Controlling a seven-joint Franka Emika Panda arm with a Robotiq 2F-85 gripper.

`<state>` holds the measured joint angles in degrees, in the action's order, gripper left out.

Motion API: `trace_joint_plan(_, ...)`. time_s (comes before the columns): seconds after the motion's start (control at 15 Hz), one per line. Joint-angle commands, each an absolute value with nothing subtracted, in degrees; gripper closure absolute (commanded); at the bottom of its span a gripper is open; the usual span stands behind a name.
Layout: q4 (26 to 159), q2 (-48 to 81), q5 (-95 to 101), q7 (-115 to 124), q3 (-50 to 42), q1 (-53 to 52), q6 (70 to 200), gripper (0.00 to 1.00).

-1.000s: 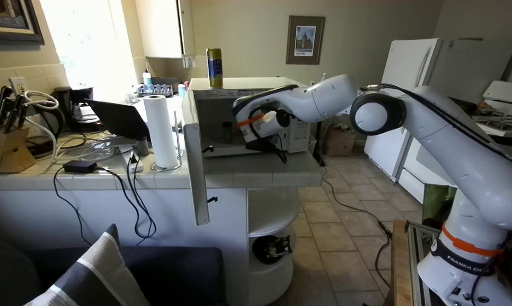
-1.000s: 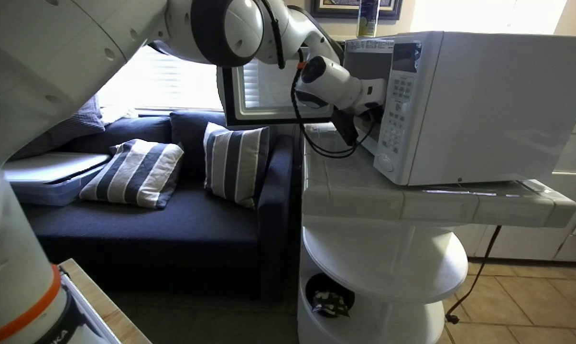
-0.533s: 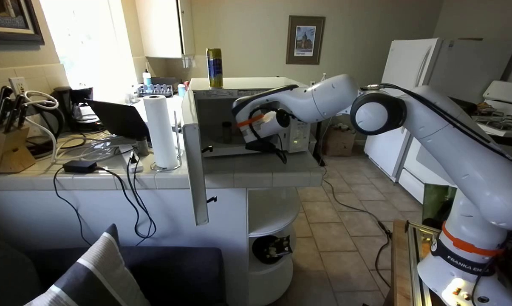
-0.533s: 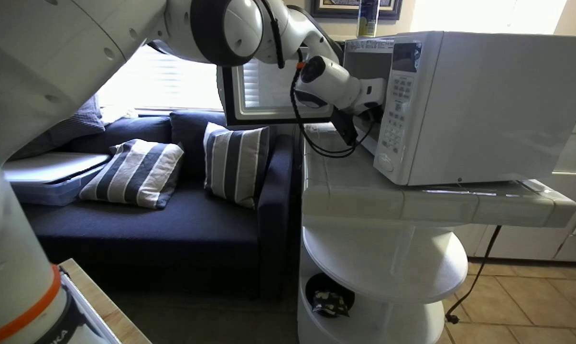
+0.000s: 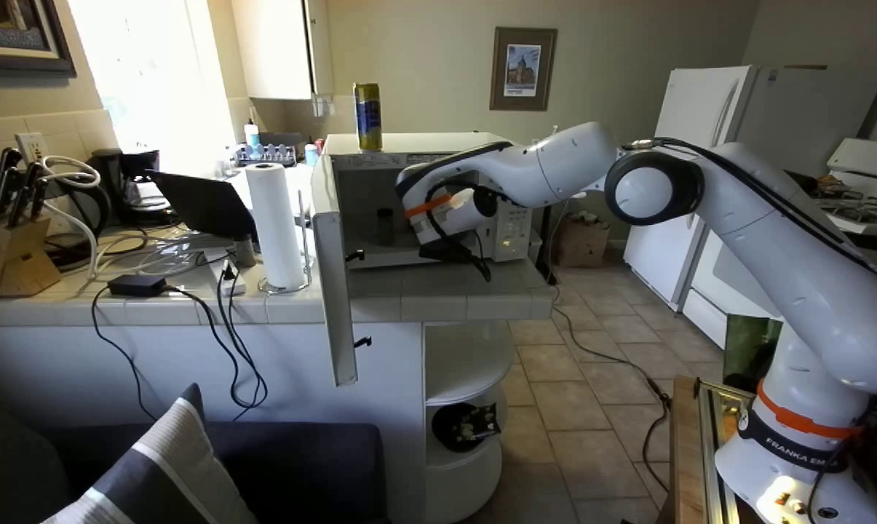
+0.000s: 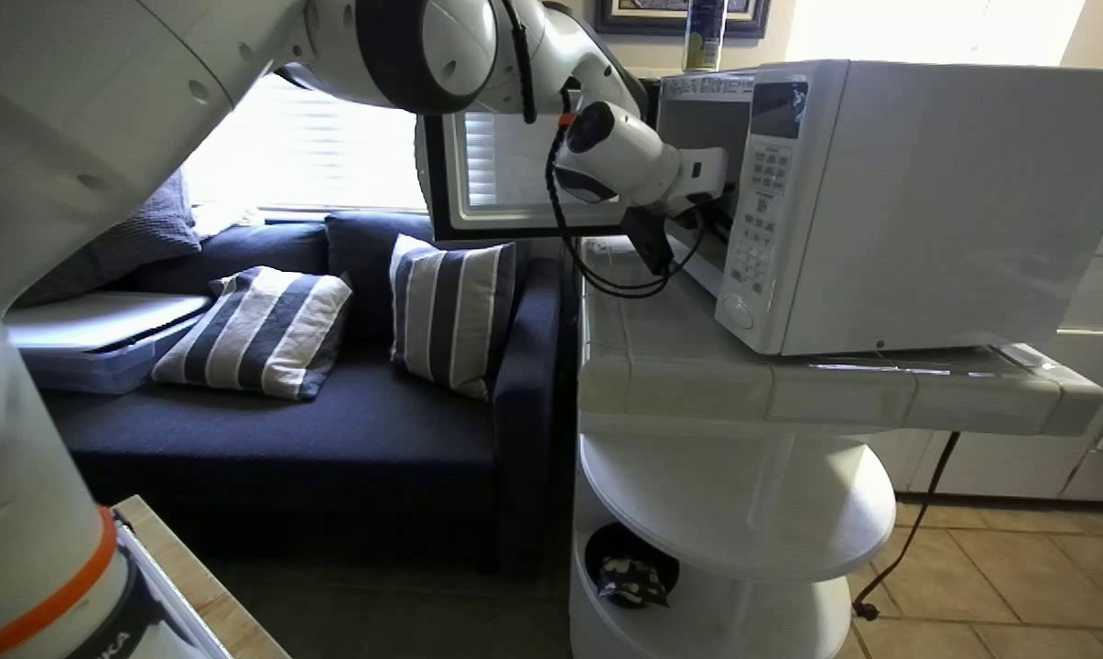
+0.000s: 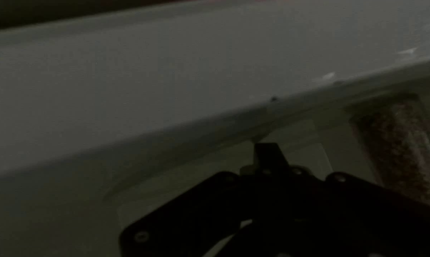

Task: Rotate the microwave plate

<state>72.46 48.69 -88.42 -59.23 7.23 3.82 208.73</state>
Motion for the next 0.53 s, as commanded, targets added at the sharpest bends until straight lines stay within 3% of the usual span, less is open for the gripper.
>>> trace_joint_plan(0.0, 78.0, 46.0, -90.7, -60.4, 9.4, 4.5, 206.7, 1.00)
trace_joint_plan(0.47, 79.3, 44.8, -90.2, -58.4, 11.2, 4.6, 206.0, 1.00)
